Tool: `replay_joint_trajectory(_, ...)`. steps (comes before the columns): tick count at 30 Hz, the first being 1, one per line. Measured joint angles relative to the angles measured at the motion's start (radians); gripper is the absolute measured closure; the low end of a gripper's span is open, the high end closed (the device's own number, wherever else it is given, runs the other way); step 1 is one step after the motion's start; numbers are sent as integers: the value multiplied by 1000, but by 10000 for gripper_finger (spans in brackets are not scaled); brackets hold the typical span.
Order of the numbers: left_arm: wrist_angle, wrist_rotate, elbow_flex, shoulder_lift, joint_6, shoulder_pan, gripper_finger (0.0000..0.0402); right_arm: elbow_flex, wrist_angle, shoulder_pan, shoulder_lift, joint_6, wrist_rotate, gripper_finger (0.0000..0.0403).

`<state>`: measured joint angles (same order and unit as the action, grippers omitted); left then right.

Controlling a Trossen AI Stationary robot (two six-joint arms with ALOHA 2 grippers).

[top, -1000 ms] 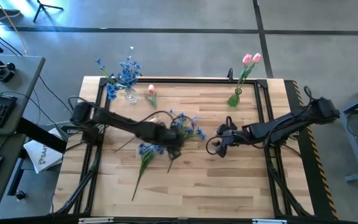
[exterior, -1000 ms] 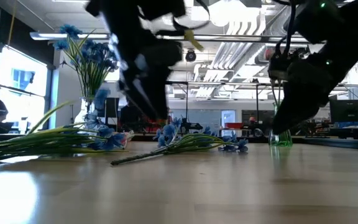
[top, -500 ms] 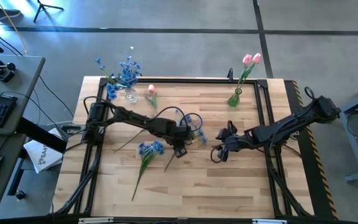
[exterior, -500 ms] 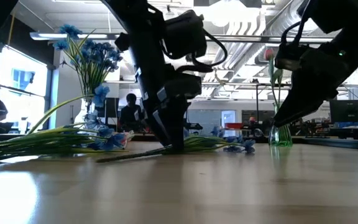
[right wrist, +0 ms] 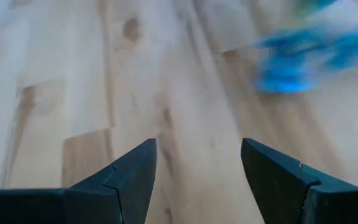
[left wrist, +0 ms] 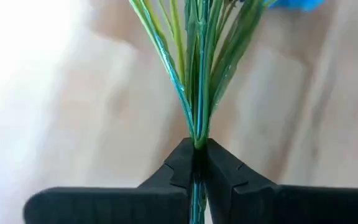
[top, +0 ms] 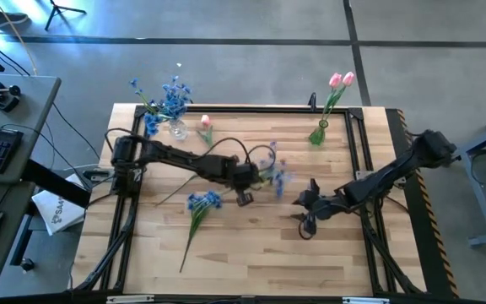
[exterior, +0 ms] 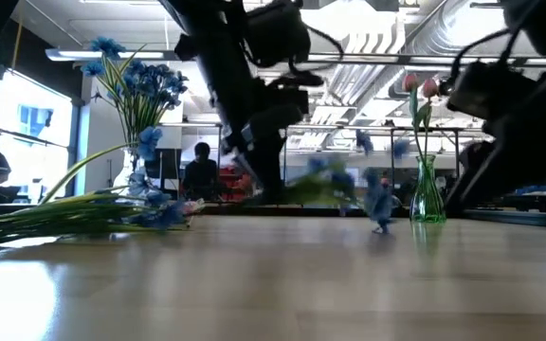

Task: Sort flowers into vase by color
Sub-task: Put the right blue flowers into the transparent vase

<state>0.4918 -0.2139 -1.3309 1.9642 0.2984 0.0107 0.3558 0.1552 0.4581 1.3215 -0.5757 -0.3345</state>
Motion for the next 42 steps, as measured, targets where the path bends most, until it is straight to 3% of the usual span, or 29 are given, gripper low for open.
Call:
replay_joint_trajectory(3, -118, -56, 27, -53, -50, -7, 398, -75, 174, 26, 39, 9, -63, 171)
replay_joint_trajectory(7, -370, -51, 77, -128, -179, 4, 397, -152, 451, 28, 96, 41, -218, 171)
replay_joint_trajectory(11, -606, -1, 131, -165, -299, 28, 397, -156, 686, 27, 135, 207, -302, 171)
replay_joint_trajectory(16, -733, 2, 148, -170, -311, 59, 397, -76, 818, 27, 144, 447, -300, 171)
replay_joint_trajectory(22, -769, -52, 171, -169, -330, 103, 397, 29, 811, 27, 144, 622, -344, 171)
replay_joint_trajectory(28, -846, -69, 172, -169, -356, 138, 397, 50, 783, 26, 144, 611, -409, 171)
replay_joint_trajectory(31, -836, -84, 171, -169, -344, 142, 397, 50, 709, 26, 143, 556, -408, 171)
replay_joint_trajectory(34, -713, -124, 171, -170, -251, 118, 397, 50, 590, 26, 143, 474, -408, 171)
replay_joint_trajectory(39, -424, -111, 171, -170, -18, 40, 397, 50, 241, 27, 87, 230, -397, 171)
replay_joint_trajectory(42, -334, -69, 172, -157, 63, -2, 397, 50, 32, 27, 25, 61, -357, 171)
